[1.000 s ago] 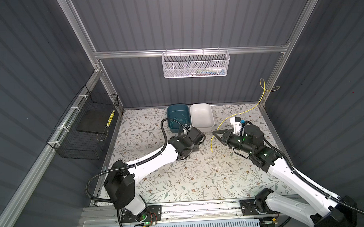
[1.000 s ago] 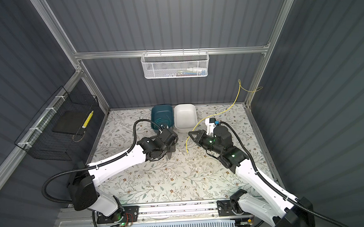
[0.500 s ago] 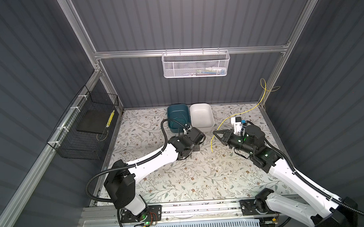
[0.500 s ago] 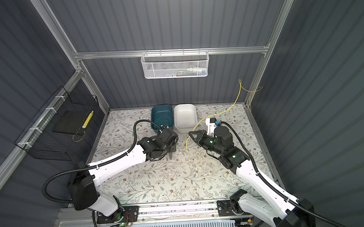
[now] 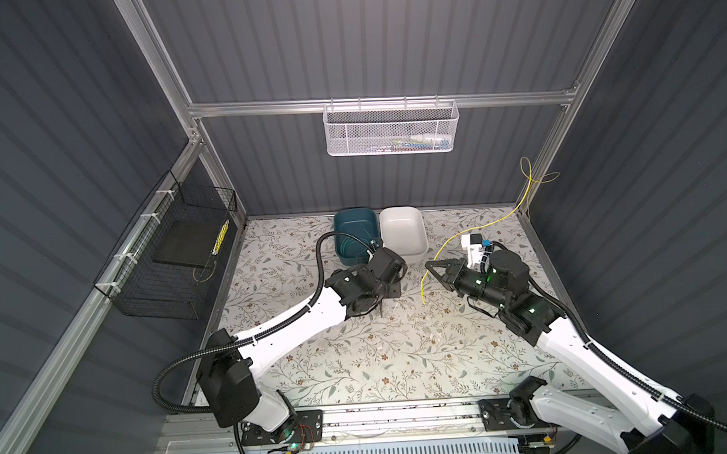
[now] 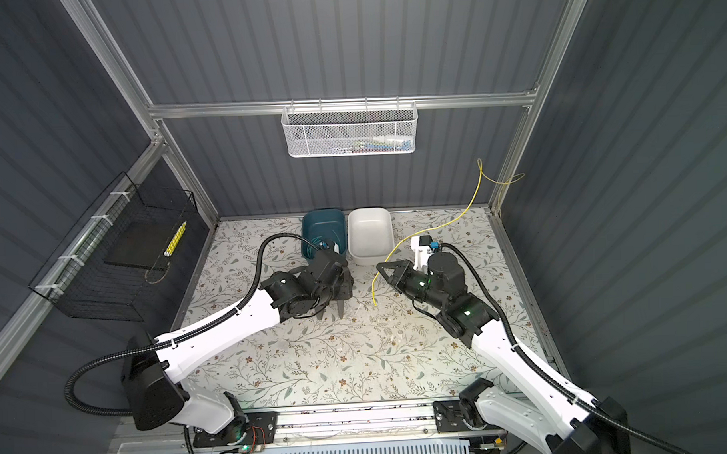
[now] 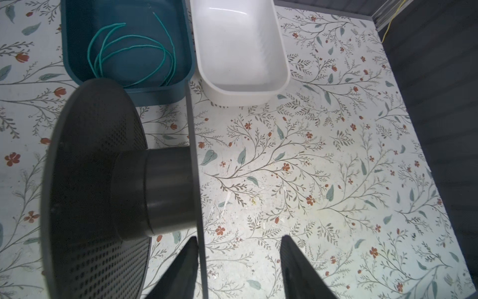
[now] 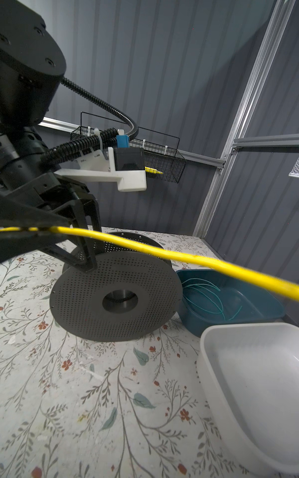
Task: Wrap the cables
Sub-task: 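Hold the spool upright with the left gripper while the right holds the cable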
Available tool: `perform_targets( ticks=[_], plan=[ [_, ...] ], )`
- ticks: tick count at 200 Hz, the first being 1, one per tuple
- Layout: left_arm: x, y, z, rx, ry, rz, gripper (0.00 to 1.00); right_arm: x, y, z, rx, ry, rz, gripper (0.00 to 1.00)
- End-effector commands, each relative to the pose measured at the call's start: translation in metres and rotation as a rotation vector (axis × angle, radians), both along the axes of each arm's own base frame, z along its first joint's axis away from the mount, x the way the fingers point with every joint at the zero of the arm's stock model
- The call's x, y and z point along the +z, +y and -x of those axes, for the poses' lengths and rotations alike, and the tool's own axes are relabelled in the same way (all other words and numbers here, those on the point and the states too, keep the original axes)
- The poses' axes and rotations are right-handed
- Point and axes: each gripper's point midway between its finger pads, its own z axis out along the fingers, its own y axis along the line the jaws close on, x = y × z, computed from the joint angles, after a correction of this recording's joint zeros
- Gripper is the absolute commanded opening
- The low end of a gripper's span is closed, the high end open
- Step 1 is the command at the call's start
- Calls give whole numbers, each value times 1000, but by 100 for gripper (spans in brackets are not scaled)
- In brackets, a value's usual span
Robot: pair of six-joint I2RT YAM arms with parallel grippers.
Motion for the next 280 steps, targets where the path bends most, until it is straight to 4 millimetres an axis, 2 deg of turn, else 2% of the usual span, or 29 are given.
perform_targets(
  ticks=[1, 34, 47, 116, 161, 196, 224, 252, 269, 280],
  plan=[
    [31, -8, 7, -75, -42, 54, 53, 4, -1, -2, -6, -15, -5, 0],
    [53, 9, 10, -67, -104, 38, 57, 7, 3, -4, 4, -20, -9, 0],
    [55, 18, 11, -49, -119, 30, 59, 10, 5, -6, 9, -26, -12, 0],
    [43, 47, 18, 21, -115, -25, 60, 12, 25, -7, 53, -29, -17, 0],
    [18, 77, 20, 106, -78, -170, 56, 10, 23, -4, 51, -28, -13, 0],
    [15, 80, 20, 112, -83, -183, 55, 7, 23, -3, 51, -21, -11, 0],
    [-1, 77, 18, 99, -64, -215, 49, 7, 23, -4, 51, -21, -13, 0],
    [-16, 73, 17, 76, -62, -240, 39, 7, 23, -3, 52, -22, -13, 0],
    [-20, 66, 16, 42, -75, -220, 29, 7, 23, -3, 52, -21, -13, 0],
    [-21, 62, 16, 18, -82, -203, 26, 6, 22, -2, 52, -21, -11, 0]
  ],
)
